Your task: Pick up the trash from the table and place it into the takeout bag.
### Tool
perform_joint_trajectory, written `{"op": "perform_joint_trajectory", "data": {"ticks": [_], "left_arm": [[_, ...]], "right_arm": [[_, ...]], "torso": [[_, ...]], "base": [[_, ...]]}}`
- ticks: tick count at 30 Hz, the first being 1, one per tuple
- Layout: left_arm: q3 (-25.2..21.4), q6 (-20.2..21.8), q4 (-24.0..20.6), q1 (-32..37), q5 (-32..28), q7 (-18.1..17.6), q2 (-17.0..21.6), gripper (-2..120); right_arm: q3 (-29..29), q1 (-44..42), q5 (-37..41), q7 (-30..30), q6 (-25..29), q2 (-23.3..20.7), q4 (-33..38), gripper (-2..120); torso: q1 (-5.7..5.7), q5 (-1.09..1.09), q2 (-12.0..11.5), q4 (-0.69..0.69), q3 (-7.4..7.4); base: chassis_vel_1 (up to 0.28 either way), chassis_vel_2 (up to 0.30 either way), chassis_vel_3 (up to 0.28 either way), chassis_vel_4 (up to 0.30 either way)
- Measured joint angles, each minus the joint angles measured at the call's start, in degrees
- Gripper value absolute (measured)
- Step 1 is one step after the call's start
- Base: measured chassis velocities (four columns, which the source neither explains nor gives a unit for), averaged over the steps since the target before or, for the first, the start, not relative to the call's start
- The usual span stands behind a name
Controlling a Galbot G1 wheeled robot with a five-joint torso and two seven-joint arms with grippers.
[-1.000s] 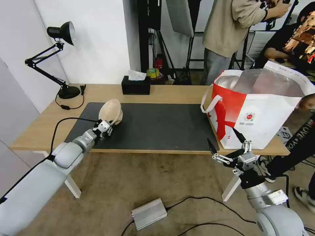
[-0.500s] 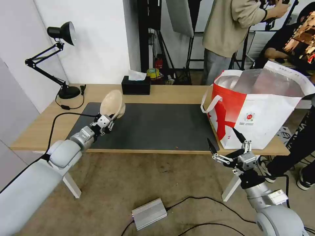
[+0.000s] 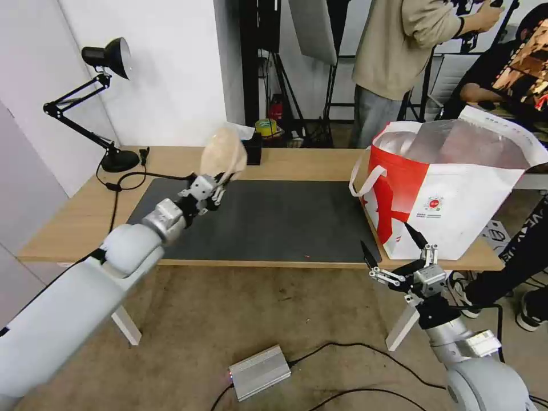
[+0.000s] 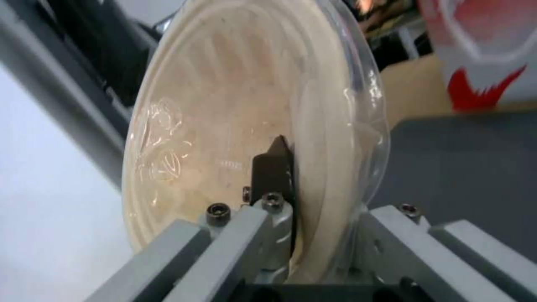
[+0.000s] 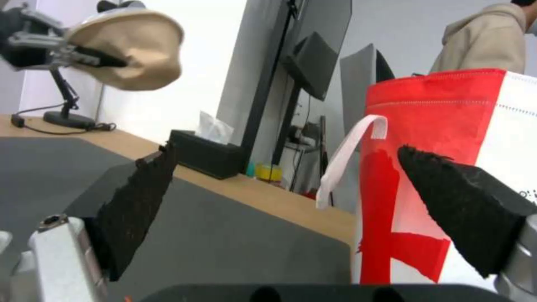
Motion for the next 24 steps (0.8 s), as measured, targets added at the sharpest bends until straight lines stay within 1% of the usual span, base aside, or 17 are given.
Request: {"op": "perform_joint_trajectory", "data": {"ticks": [4, 5, 9, 10, 13, 14, 17, 18, 21, 22, 24], "left_arm": [[2.82, 0.02, 1.18, -4.63, -0.34, 0.56, -2.60, 2], [2.82, 0.02, 1.18, -4.63, -0.34, 0.56, -2.60, 2], [6.71, -0.40, 4.44, -10.64, -0.52, 1.19, -5.61, 2], [6.71, -0.40, 4.44, -10.64, -0.52, 1.19, -5.61, 2], [9.32, -0.59, 7.12, -14.81, -0.51, 1.40, -8.57, 2], [9.32, -0.59, 7.12, -14.81, -0.51, 1.40, -8.57, 2], [11.12, -0.68, 9.60, -17.83, -0.47, 1.81, -11.73, 2], [11.12, -0.68, 9.60, -17.83, -0.47, 1.81, -11.73, 2], [12.90, -0.87, 11.89, -20.44, -0.28, 2.17, -14.41, 2], [12.90, -0.87, 11.89, -20.44, -0.28, 2.17, -14.41, 2], [14.12, -0.90, 13.04, -22.20, 0.02, 2.34, -15.80, 2]], "right_arm": [[0.00, 0.00, 0.00, 0.00, 0.00, -0.01, 0.00, 99], [0.00, 0.00, 0.00, 0.00, 0.00, -0.01, 0.00, 99], [0.00, 0.00, 0.00, 0.00, 0.00, 0.00, 0.00, 99], [0.00, 0.00, 0.00, 0.00, 0.00, 0.00, 0.00, 99], [0.00, 0.00, 0.00, 0.00, 0.00, 0.00, 0.00, 99], [0.00, 0.00, 0.00, 0.00, 0.00, 0.00, 0.00, 99], [0.00, 0.00, 0.00, 0.00, 0.00, 0.00, 0.00, 99], [0.00, 0.00, 0.00, 0.00, 0.00, 0.00, 0.00, 99], [0.00, 0.00, 0.00, 0.00, 0.00, 0.00, 0.00, 99], [0.00, 0.00, 0.00, 0.00, 0.00, 0.00, 0.00, 99], [0.00, 0.00, 0.00, 0.00, 0.00, -0.01, 0.00, 99]], "torso": [[0.00, 0.00, 0.00, 0.00, 0.00], [0.00, 0.00, 0.00, 0.00, 0.00], [0.00, 0.02, 0.00, 0.00, 0.00], [0.00, 0.02, 0.00, 0.00, 0.00], [0.00, 0.01, 0.00, 0.00, 0.00], [0.00, 0.01, 0.00, 0.00, 0.00], [0.01, 0.00, 0.00, 0.00, 0.00], [0.01, 0.00, 0.00, 0.00, 0.00], [0.00, 0.01, 0.00, 0.00, 0.00], [0.00, 0.01, 0.00, 0.00, 0.00], [0.01, 0.01, 0.00, 0.00, 0.00]], "base": [[0.000, 0.000, 0.000, 0.000], [0.000, 0.000, 0.000, 0.000], [0.000, 0.000, 0.000, 0.000], [0.000, 0.000, 0.000, 0.000], [0.000, 0.000, 0.000, 0.000], [0.000, 0.000, 0.000, 0.000], [0.000, 0.000, 0.000, 0.000], [0.000, 0.000, 0.000, 0.000], [0.000, 0.000, 0.000, 0.000], [0.000, 0.000, 0.000, 0.000], [0.000, 0.000, 0.000, 0.000]]}}
